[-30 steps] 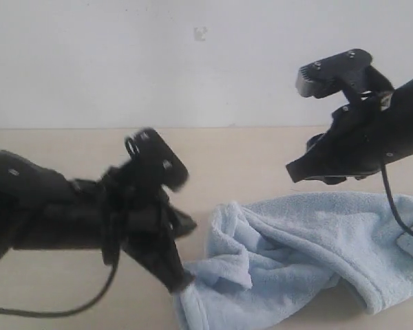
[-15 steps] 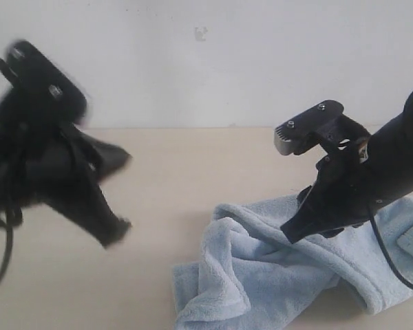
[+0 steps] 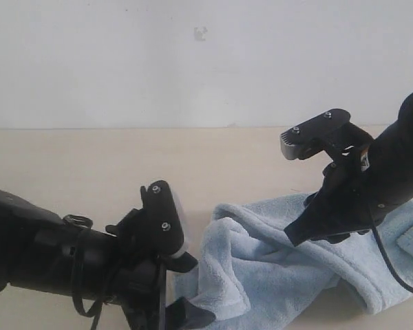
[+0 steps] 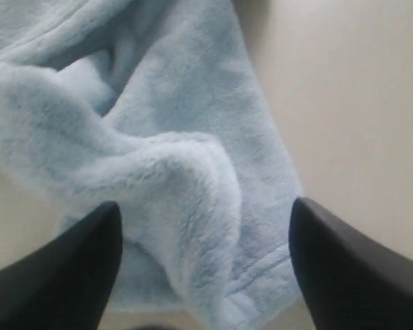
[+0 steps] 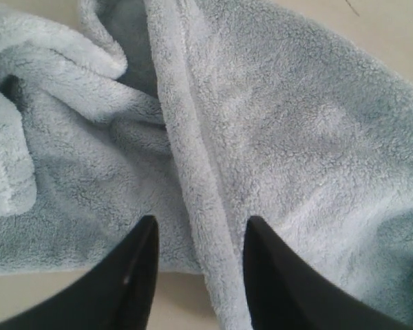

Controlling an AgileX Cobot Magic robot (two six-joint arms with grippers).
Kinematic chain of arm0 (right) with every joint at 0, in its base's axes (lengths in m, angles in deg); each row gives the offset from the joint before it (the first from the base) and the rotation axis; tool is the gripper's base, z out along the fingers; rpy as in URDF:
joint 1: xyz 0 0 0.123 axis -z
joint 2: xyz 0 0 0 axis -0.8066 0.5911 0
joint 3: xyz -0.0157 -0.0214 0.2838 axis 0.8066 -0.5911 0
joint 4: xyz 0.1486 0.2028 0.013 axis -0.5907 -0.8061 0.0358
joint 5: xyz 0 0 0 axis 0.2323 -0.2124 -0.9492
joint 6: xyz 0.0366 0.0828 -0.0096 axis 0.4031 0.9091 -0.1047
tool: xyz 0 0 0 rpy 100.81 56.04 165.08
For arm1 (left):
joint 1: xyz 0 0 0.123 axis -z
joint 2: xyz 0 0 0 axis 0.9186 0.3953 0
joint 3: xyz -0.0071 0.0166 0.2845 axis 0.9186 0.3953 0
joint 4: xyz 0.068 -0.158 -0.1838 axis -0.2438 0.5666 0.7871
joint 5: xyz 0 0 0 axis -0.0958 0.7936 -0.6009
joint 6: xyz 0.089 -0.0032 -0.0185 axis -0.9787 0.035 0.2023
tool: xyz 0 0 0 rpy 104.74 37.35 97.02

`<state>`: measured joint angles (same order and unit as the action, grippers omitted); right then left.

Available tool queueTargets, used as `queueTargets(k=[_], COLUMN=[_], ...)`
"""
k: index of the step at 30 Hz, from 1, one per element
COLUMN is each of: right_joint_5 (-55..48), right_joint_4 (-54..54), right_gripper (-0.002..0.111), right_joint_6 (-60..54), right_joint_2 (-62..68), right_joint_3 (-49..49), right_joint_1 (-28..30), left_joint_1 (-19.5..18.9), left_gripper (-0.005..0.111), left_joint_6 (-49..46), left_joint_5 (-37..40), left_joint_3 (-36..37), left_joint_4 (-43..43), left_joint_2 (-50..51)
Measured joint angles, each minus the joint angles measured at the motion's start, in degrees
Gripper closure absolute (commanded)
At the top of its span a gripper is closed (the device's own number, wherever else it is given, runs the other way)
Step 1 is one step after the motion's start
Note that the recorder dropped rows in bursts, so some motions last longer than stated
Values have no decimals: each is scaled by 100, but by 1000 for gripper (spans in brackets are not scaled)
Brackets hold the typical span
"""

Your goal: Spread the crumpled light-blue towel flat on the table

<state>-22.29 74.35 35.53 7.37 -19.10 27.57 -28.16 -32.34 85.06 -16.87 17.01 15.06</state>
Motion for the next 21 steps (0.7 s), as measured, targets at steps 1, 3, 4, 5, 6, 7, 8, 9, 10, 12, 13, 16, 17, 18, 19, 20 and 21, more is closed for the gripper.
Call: queueTargets(k=[1, 3, 4, 5, 6, 7, 8, 9, 10, 12, 13, 16, 17, 18, 19, 20, 21], right_joint_5=[28, 92, 107, 119, 128, 140, 140, 140, 140, 140, 140, 140, 140, 140, 140, 113, 100], right_joint_4=[0, 0, 0, 0, 0, 0, 0, 0, 0, 0, 0, 0, 0, 0, 0, 0, 0], right_gripper=[69, 69, 69, 69, 69, 69, 69, 69, 69, 69, 69, 69, 69, 69, 69, 69, 69], right_joint_6=[0, 14, 14, 14, 26, 26, 26, 26, 26, 26, 26, 38, 49, 49, 86, 121, 124], right_joint_2=[0, 0, 0, 0, 0, 0, 0, 0, 0, 0, 0, 0, 0, 0, 0, 0, 0], right_joint_3=[0, 0, 0, 0, 0, 0, 0, 0, 0, 0, 0, 0, 0, 0, 0, 0, 0], right_joint_1=[0, 0, 0, 0, 0, 0, 0, 0, 0, 0, 0, 0, 0, 0, 0, 0, 0], left_joint_1=[0, 10, 21, 57, 77, 111, 128, 151, 156, 185, 195, 195, 195, 195, 195, 200, 200], left_gripper=[40, 40, 40, 40, 40, 40, 40, 41, 50, 82, 99, 103, 103, 103, 103, 103, 103], left_joint_6=[0, 0, 0, 0, 0, 0, 0, 0, 0, 22, 120, 525, 586, 599, 599, 522, 478], left_joint_5=[142, 319, 303, 230, 136, -25, -129, -282, -320, -612, -854, -1730, -2146, -2782, -3522, -4366, -4971], left_joint_3=[-13, -35, -35, -35, -39, -48, -48, -48, -48, -59, -99, -295, -349, -397, -445, -471, -471], left_joint_4=[0, 0, 0, -18, -39, -73, -100, -142, -151, -163, -163, -187, -187, -187, -200, -297, -371], left_joint_2=[27, 105, 137, 198, 256, 327, 406, 560, 621, 809, 823, 453, 193, -158, -428, -784, -955])
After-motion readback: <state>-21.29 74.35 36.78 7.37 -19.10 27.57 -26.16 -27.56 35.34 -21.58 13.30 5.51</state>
